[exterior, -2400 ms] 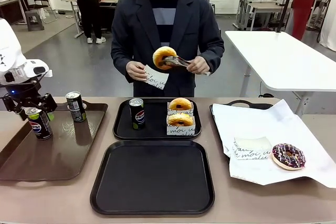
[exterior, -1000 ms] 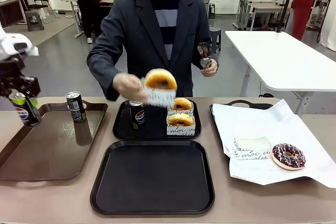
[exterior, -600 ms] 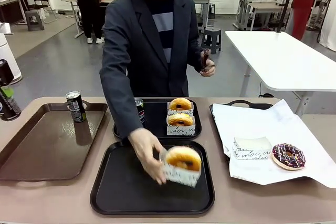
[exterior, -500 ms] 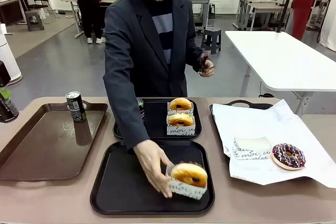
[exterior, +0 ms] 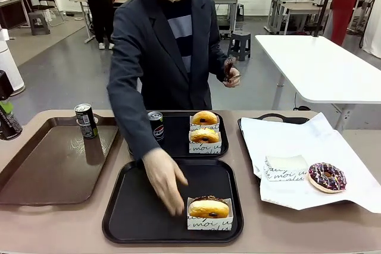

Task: Set up donuts and drinks on trays.
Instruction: Pick up one Pepsi coke from the Handle tray and place it on the Flat Tray without a Pepsi coke.

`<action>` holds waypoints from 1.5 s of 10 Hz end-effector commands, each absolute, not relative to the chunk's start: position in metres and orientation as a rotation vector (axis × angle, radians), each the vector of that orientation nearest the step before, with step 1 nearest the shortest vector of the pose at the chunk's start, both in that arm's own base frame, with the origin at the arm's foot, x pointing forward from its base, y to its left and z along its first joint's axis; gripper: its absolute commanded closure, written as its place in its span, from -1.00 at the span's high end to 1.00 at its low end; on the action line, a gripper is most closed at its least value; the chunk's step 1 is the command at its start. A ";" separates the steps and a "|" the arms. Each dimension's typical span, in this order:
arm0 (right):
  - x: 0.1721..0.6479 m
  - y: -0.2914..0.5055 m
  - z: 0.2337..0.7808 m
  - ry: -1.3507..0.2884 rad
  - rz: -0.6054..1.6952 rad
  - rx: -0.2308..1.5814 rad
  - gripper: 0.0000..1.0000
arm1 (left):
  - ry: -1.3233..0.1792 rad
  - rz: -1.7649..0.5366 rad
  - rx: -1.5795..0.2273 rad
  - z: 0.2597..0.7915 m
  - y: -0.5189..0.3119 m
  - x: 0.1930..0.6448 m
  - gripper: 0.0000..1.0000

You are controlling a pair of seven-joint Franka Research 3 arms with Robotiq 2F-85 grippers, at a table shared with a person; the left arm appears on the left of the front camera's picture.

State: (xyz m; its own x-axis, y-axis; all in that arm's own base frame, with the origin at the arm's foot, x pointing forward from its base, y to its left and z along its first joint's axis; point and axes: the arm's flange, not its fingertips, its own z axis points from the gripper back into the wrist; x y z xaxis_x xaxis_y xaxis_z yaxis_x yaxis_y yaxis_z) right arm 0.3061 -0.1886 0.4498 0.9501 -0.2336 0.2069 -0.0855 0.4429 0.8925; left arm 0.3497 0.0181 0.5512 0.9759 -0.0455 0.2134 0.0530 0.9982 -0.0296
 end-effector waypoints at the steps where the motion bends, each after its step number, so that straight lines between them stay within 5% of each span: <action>1: 0.309 -0.189 0.451 -0.350 -0.081 1.135 1.00 | -0.224 -0.056 -0.034 0.556 0.017 0.348 -1.00; 2: 0.309 -0.189 0.451 -0.350 -0.081 1.135 1.00 | -0.224 -0.056 -0.034 0.556 0.017 0.348 -1.00; 3: 0.309 -0.189 0.451 -0.350 -0.081 1.135 1.00 | -0.214 -0.050 -0.035 0.551 0.018 0.350 0.16; 15: 0.309 -0.189 0.451 -0.350 -0.081 1.135 1.00 | -0.132 -0.559 0.022 0.500 -0.184 0.316 0.16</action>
